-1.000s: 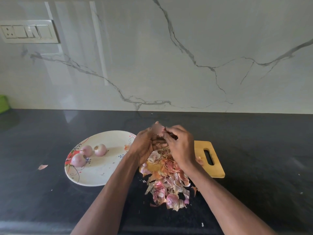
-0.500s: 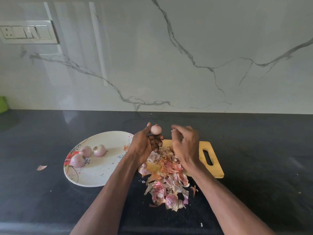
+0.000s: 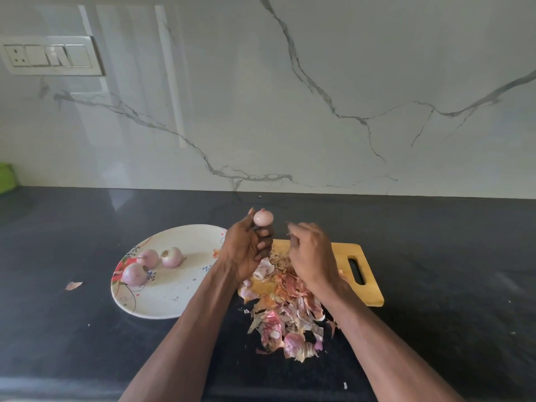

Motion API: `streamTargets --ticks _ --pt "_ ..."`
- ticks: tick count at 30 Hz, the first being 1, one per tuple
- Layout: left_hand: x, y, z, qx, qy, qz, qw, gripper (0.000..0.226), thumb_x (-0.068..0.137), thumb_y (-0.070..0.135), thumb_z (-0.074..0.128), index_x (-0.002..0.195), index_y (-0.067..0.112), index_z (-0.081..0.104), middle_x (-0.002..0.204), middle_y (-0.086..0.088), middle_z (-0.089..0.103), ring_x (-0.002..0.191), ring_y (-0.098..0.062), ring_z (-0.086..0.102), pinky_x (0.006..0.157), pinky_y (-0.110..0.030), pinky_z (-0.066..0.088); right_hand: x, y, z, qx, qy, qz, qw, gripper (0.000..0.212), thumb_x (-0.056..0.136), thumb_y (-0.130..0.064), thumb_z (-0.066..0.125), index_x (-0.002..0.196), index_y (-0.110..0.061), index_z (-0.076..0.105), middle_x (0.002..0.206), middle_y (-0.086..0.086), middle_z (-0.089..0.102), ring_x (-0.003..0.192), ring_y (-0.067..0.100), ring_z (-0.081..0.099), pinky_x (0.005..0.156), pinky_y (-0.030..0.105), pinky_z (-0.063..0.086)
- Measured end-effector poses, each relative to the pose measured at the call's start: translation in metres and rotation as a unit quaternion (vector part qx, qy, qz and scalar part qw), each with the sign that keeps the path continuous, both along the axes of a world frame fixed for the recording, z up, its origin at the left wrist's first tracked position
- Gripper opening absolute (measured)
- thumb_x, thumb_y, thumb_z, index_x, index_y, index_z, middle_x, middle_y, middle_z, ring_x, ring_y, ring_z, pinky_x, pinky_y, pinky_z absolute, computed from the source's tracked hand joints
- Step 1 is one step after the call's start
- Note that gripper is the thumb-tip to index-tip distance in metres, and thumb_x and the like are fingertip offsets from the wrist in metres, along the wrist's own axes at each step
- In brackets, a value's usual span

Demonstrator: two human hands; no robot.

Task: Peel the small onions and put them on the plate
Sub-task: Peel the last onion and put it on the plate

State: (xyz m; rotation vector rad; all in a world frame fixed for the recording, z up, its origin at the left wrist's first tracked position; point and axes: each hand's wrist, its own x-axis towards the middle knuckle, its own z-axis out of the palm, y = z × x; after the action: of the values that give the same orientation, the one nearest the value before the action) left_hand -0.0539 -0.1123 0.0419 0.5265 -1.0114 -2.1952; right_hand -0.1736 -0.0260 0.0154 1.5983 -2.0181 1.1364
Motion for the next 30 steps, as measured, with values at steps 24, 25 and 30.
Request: streamTargets --ticks 24,25,30 --pt "0.167 0.030 -0.045 -0.408 -0.454 0.427 0.667 0.043 0.078 0.038 0.082 0.114 0.016 0.074 0.121 -0.003 0.070 0.114 -0.027 0.058 0.099 -0.039 0.041 0.123 0.009 0.024 -0.058 -0.070 0.076 0.993 0.021 0.077 0.003 0.054 0.068 -0.004 0.073 0.074 0.009 0.072 0.058 0.024 0.063 0.057 0.033 0.054" --pt "0.171 0.031 -0.045 -0.413 -0.481 0.432 0.642 0.042 0.080 0.037 0.081 0.116 0.018 0.073 0.125 -0.002 0.069 0.118 -0.027 0.056 0.098 -0.037 0.035 0.131 0.007 0.019 -0.052 -0.069 0.077 0.993 0.023 0.075 0.002 0.052 0.066 -0.004 0.072 0.072 0.009 0.071 0.057 0.025 0.063 0.058 0.036 0.055" --pt "0.180 0.027 -0.044 -0.416 -0.573 0.413 0.573 0.034 0.085 0.041 0.070 0.108 0.017 0.071 0.108 -0.005 0.072 0.109 -0.028 0.053 0.088 -0.036 0.027 0.156 0.000 -0.008 -0.023 -0.052 0.080 0.995 0.028 0.073 -0.004 0.044 0.061 -0.004 0.069 0.063 0.008 0.067 0.058 0.026 0.061 0.061 0.039 0.054"
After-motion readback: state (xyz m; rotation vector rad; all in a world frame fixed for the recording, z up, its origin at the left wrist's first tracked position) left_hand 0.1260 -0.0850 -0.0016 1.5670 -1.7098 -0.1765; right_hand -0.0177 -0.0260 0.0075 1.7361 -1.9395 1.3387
